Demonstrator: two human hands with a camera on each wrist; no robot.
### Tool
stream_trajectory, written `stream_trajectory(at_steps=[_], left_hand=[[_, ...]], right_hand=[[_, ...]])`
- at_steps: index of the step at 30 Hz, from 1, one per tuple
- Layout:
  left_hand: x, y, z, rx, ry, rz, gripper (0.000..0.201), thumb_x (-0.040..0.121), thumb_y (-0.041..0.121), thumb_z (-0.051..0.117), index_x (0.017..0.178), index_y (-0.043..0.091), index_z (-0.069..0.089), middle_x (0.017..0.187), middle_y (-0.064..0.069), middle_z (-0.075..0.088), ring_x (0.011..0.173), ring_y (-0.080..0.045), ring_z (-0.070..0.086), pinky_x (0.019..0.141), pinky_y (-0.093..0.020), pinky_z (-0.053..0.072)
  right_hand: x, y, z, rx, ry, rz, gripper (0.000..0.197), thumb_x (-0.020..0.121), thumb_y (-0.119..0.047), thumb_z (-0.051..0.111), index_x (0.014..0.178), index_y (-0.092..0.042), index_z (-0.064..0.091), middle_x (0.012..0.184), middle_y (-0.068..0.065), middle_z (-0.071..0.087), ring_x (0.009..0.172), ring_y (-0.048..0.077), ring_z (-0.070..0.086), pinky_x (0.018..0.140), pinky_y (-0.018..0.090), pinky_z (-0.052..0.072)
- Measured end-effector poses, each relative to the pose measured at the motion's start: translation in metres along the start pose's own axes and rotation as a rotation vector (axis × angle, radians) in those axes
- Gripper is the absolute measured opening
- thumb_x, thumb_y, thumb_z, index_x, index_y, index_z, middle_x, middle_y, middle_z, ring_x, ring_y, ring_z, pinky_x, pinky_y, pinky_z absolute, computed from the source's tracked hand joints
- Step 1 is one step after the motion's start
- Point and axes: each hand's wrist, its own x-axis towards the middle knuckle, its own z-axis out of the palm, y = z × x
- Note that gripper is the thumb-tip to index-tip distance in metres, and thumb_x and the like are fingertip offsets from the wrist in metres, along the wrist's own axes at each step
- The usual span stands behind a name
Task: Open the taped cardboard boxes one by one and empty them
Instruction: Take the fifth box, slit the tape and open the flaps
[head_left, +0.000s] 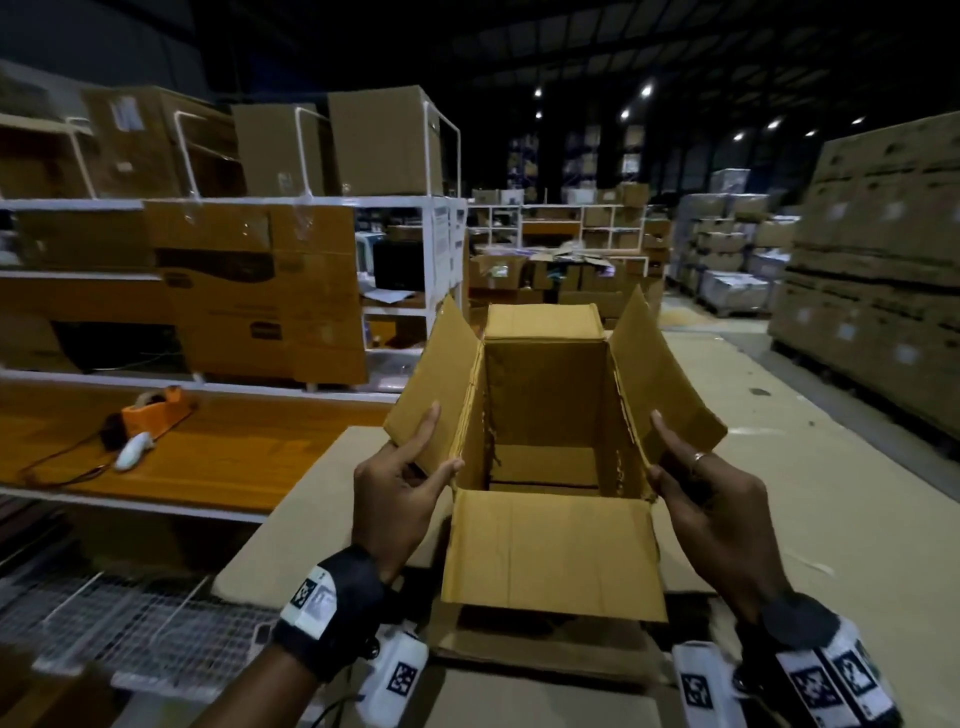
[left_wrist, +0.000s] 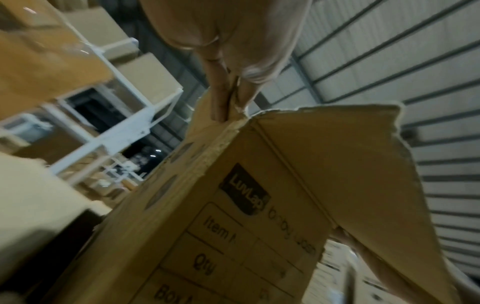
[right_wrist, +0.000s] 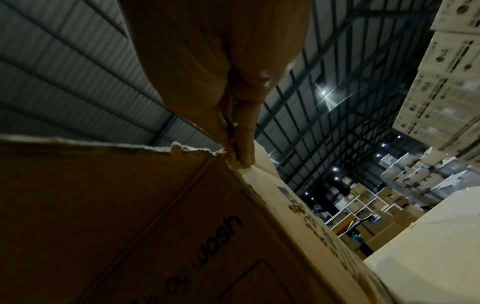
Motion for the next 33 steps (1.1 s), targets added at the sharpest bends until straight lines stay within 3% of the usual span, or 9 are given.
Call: stream_trajectory(at_steps=[4, 7, 12, 15, 20, 23, 27, 30, 33], left_hand=[[0.012, 0.002, -0.004, 0.034, -0.052, -0.023, 0.075, 0.080, 0.023, 0.083, 0.147, 0.024, 0.049, 0.118, -0.013, 0.070, 0.097, -0.013, 0.065, 0.083, -0.030, 0.061], [0.024, 0.007, -0.007, 0.047, -0.069, -0.060, 0.077, 0.081, 0.022, 0.083, 0.148, 0.026, 0.047, 0.124, -0.011, 0.068, 0.102, -0.021, 0.067, 0.082, -0.042, 0.062], [0.036, 0.012, -0.007, 0.047, -0.098, -0.100, 0.076, 0.080, 0.022, 0.084, 0.147, 0.026, 0.048, 0.121, -0.008, 0.070, 0.096, -0.018, 0.069, 0.078, -0.039, 0.063], [0.043, 0.012, -0.009, 0.037, -0.102, -0.124, 0.075, 0.081, 0.023, 0.083, 0.147, 0.027, 0.047, 0.129, -0.008, 0.067, 0.104, -0.021, 0.067, 0.082, -0.038, 0.062], [0.062, 0.017, -0.009, 0.062, -0.122, -0.109, 0.075, 0.081, 0.019, 0.082, 0.147, 0.023, 0.047, 0.135, -0.009, 0.062, 0.113, -0.021, 0.063, 0.088, -0.037, 0.061], [0.063, 0.012, -0.007, 0.106, -0.148, -0.129, 0.074, 0.082, 0.020, 0.082, 0.147, 0.024, 0.047, 0.129, -0.007, 0.065, 0.102, -0.018, 0.065, 0.085, -0.037, 0.061], [0.052, -0.001, -0.001, 0.135, -0.170, -0.179, 0.074, 0.081, 0.021, 0.082, 0.146, 0.025, 0.047, 0.121, -0.003, 0.069, 0.090, -0.012, 0.063, 0.081, -0.032, 0.059], [0.039, -0.012, 0.006, 0.152, -0.183, -0.208, 0.074, 0.082, 0.023, 0.082, 0.147, 0.027, 0.046, 0.120, -0.003, 0.070, 0.092, -0.013, 0.065, 0.083, -0.032, 0.059], [0.023, -0.021, 0.013, 0.180, -0.213, -0.236, 0.074, 0.084, 0.024, 0.080, 0.149, 0.027, 0.044, 0.126, -0.005, 0.067, 0.102, -0.016, 0.065, 0.088, -0.030, 0.057]], right_hand=[[0.011, -0.013, -0.003, -0.064, -0.050, 0.031, 0.070, 0.087, 0.001, 0.070, 0.147, -0.026, 0.045, 0.098, -0.002, 0.069, 0.086, 0.009, 0.067, 0.078, 0.037, 0.061], [0.024, -0.020, -0.008, -0.107, -0.080, 0.042, 0.070, 0.089, 0.003, 0.066, 0.148, -0.028, 0.044, 0.111, -0.002, 0.067, 0.094, 0.010, 0.068, 0.084, 0.032, 0.060], [0.035, -0.023, -0.012, -0.077, -0.121, 0.113, 0.066, 0.090, 0.004, 0.065, 0.145, -0.028, 0.047, 0.113, 0.001, 0.069, 0.093, 0.009, 0.070, 0.080, 0.028, 0.061], [0.039, -0.025, -0.010, -0.031, -0.104, 0.122, 0.063, 0.089, 0.005, 0.066, 0.143, -0.024, 0.051, 0.109, 0.000, 0.070, 0.090, 0.006, 0.070, 0.079, 0.023, 0.060], [0.054, -0.025, -0.010, -0.016, -0.100, 0.149, 0.061, 0.089, 0.005, 0.066, 0.142, -0.023, 0.052, 0.102, -0.019, 0.060, 0.083, -0.007, 0.067, 0.074, 0.018, 0.059], [0.057, -0.023, -0.005, -0.031, -0.129, 0.159, 0.060, 0.090, 0.004, 0.065, 0.142, -0.023, 0.051, 0.107, -0.006, 0.065, 0.081, 0.000, 0.068, 0.073, 0.019, 0.060], [0.051, -0.014, 0.010, -0.036, -0.181, 0.174, 0.062, 0.091, 0.003, 0.063, 0.144, -0.024, 0.049, 0.118, -0.006, 0.059, 0.089, 0.008, 0.070, 0.077, 0.026, 0.061], [0.042, -0.001, 0.022, -0.020, -0.179, 0.199, 0.062, 0.091, 0.004, 0.064, 0.145, -0.023, 0.049, 0.120, -0.004, 0.059, 0.095, 0.012, 0.070, 0.080, 0.033, 0.062], [0.031, 0.010, 0.034, -0.041, -0.200, 0.209, 0.062, 0.091, 0.003, 0.063, 0.144, -0.026, 0.048, 0.117, -0.007, 0.059, 0.094, 0.009, 0.069, 0.082, 0.029, 0.061]])
